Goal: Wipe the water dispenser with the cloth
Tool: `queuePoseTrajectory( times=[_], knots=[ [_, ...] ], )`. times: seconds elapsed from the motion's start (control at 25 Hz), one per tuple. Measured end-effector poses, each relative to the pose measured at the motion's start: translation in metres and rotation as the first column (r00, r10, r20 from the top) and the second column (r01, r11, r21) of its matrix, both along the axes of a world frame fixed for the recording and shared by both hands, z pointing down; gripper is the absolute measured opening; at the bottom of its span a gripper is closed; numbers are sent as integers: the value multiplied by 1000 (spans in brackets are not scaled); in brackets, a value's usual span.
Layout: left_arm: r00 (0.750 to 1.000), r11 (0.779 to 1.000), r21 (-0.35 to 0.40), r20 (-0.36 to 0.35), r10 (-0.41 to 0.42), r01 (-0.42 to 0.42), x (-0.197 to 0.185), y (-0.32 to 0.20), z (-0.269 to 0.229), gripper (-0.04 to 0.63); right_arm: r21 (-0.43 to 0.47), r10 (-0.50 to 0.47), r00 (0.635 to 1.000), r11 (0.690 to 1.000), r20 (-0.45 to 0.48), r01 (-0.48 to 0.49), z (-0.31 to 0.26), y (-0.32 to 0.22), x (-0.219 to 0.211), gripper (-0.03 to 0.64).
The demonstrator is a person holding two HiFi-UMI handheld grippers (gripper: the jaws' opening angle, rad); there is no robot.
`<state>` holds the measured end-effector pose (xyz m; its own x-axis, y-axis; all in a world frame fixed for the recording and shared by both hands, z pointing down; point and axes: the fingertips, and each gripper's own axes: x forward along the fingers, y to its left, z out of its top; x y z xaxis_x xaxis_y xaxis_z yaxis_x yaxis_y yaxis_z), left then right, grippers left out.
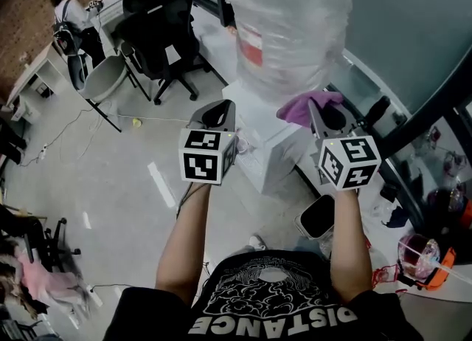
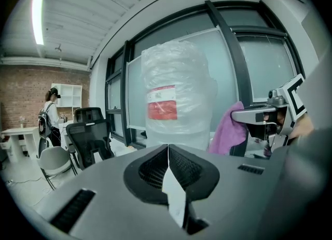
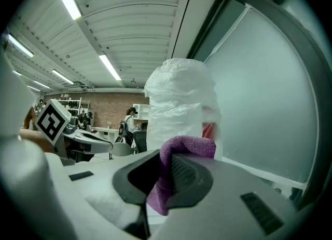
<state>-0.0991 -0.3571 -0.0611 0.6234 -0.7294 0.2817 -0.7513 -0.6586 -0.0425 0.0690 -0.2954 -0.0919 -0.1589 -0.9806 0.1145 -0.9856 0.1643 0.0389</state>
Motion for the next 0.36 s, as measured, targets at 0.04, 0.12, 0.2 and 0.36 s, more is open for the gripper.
queuePoseTrajectory(
  times=[0.04, 0.12, 0.2, 0.36],
  knots=[
    [1000, 1000, -1, -1, 4, -4, 1, 0, 0, 28, -1, 4, 1000, 1000, 0, -4, 0, 1, 0, 32],
    [1000, 1000, -2, -3, 10, -10, 3, 1, 0, 28, -2, 9, 1000, 1000, 1, -9, 1, 2, 1, 32],
    [1000, 1000, -1, -5, 14, -14, 4, 0, -1, 28, -3, 13, 1000, 1000, -5, -13, 1, 3, 1, 32],
    [1000, 1000, 0, -9, 19, -19, 5, -1, -3, 28, 2, 19, 1000, 1000, -19, -19, -1, 2, 0, 32]
  ],
)
